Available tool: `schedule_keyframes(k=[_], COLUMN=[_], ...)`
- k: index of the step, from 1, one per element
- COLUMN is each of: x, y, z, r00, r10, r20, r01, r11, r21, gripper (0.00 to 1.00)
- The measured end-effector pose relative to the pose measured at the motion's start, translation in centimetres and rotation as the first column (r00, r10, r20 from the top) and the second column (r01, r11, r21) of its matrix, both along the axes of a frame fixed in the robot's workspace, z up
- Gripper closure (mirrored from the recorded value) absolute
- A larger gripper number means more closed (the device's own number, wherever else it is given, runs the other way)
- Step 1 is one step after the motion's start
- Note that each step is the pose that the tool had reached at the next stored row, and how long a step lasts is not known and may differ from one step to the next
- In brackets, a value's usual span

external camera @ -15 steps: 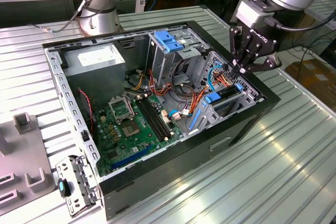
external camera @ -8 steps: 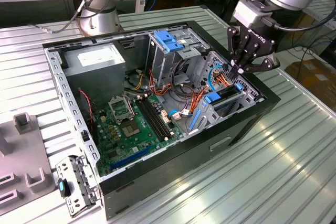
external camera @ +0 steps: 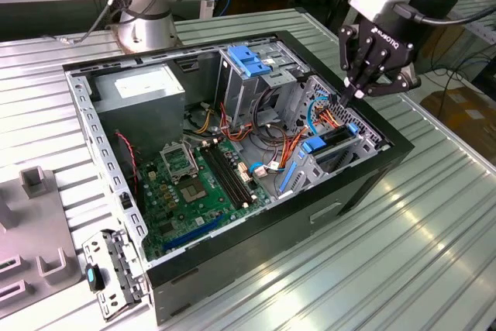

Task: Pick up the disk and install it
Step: 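Insert the second disk wire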

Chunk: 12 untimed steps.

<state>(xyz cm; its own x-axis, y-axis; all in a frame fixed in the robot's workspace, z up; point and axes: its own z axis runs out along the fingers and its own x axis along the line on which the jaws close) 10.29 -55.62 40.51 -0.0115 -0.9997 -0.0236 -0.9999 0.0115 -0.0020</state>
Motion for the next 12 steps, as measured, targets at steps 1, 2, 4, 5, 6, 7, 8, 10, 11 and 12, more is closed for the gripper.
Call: schedule_keyframes(k=[1, 2, 4, 5, 6, 7, 8, 10, 11, 12], x=[-0.04, -0.19, -0.5, -0.63, -0.79, -0.87, -0.97, -1.05, -1.07, -1.08], y=[0.0, 0.0, 0.0, 0.0, 0.0, 0.0, 0.0, 0.0, 0.0, 0.0], z=[0.15, 0.17, 0.18, 0.19, 0.2, 0.2, 0.21, 0.25, 0.37, 0.5], r00=[1.0, 1.0, 1.0, 1.0, 1.0, 1.0, 1.0, 1.0, 1.0, 1.0], r10=[0.0, 0.0, 0.0, 0.0, 0.0, 0.0, 0.0, 0.0, 0.0, 0.0], r20=[0.0, 0.0, 0.0001, 0.0, 0.0, 0.0, 0.0, 0.0, 0.0, 0.0], r01=[0.0, 0.0, 0.0, 0.0, 0.0, 0.0, 0.0, 0.0, 0.0, 0.0], r11=[1.0, 1.0, 1.0, 1.0, 1.0, 1.0, 1.0, 1.0, 1.0, 1.0], r21=[-0.0002, 0.001, 0.0038, 0.0044, 0.0051, 0.0055, 0.0056, 0.0066, 0.0082, 0.0089], gripper=[0.89, 0.89, 0.89, 0.89, 0.89, 0.89, 0.89, 0.89, 0.89, 0.89])
